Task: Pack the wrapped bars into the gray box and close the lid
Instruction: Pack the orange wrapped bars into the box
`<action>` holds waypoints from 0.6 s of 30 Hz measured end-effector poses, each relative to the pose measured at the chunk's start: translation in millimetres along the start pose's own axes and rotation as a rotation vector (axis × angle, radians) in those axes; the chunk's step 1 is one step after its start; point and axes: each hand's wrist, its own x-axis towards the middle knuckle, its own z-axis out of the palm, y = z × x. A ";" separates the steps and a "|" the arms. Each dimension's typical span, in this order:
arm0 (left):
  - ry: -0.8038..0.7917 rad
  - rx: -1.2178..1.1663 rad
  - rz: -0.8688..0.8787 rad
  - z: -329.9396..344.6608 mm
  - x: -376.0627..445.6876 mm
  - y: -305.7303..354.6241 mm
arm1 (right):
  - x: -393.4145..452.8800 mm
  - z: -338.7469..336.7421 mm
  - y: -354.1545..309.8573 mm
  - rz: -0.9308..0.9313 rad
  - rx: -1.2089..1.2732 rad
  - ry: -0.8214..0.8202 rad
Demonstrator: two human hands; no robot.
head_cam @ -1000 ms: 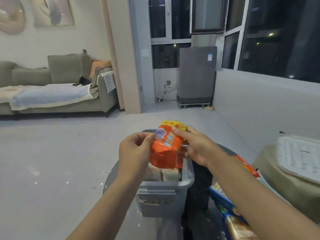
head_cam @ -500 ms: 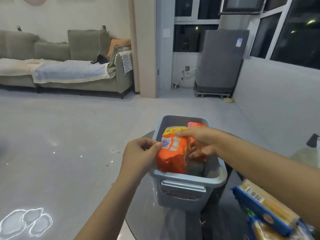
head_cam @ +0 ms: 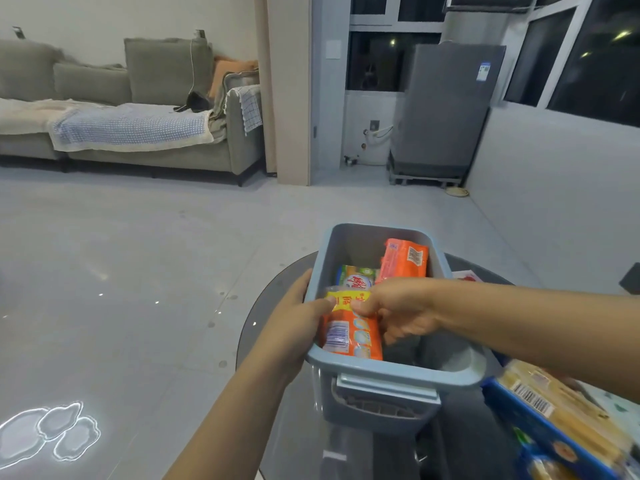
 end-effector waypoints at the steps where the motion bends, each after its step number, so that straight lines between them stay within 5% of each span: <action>1: 0.002 -0.015 0.003 0.2 0.2 -0.6 | 1.1 -0.1 -0.7 0.015 -0.027 -0.001; 18: -0.044 -0.174 -0.001 -2.1 1.0 -9.2 | 25.5 15.4 25.3 0.122 -0.157 -0.014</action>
